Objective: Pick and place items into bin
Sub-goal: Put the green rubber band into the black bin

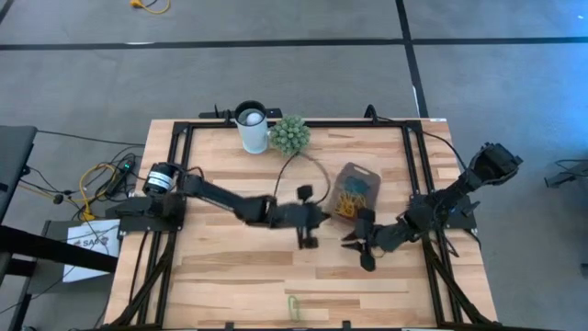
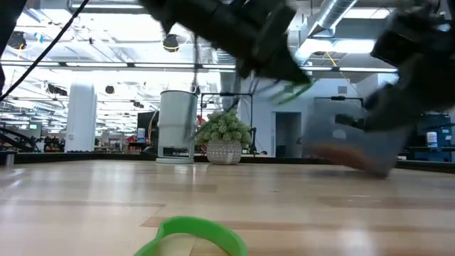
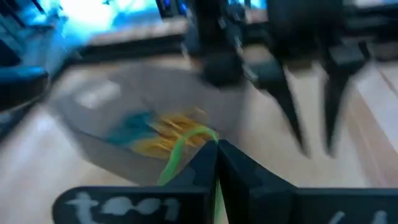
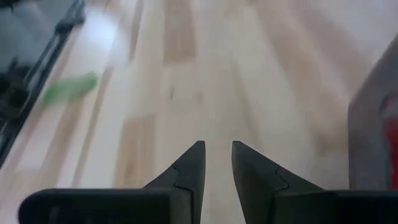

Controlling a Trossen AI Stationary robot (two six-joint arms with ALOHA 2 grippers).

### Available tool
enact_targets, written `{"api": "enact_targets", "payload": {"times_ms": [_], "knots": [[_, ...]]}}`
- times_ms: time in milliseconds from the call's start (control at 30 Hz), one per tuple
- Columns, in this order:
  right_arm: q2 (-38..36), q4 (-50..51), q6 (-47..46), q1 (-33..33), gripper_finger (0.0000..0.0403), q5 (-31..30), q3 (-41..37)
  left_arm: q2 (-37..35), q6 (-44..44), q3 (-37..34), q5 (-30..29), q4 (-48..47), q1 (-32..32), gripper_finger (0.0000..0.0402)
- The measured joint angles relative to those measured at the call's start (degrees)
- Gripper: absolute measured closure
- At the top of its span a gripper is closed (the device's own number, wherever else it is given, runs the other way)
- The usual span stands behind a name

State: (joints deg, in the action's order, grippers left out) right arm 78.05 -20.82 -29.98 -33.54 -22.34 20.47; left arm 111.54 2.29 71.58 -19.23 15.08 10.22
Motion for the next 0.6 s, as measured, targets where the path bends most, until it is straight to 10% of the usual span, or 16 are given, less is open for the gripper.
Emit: {"api": "enact_targets", "payload": {"times_ms": [600], "knots": [[0.1, 1.3, -1.1, -12.1, 0.0330, -6.4, -1.5, 0.4, 1.8, 13.8, 12.9, -12.2, -8.2, 0.0401]]}}
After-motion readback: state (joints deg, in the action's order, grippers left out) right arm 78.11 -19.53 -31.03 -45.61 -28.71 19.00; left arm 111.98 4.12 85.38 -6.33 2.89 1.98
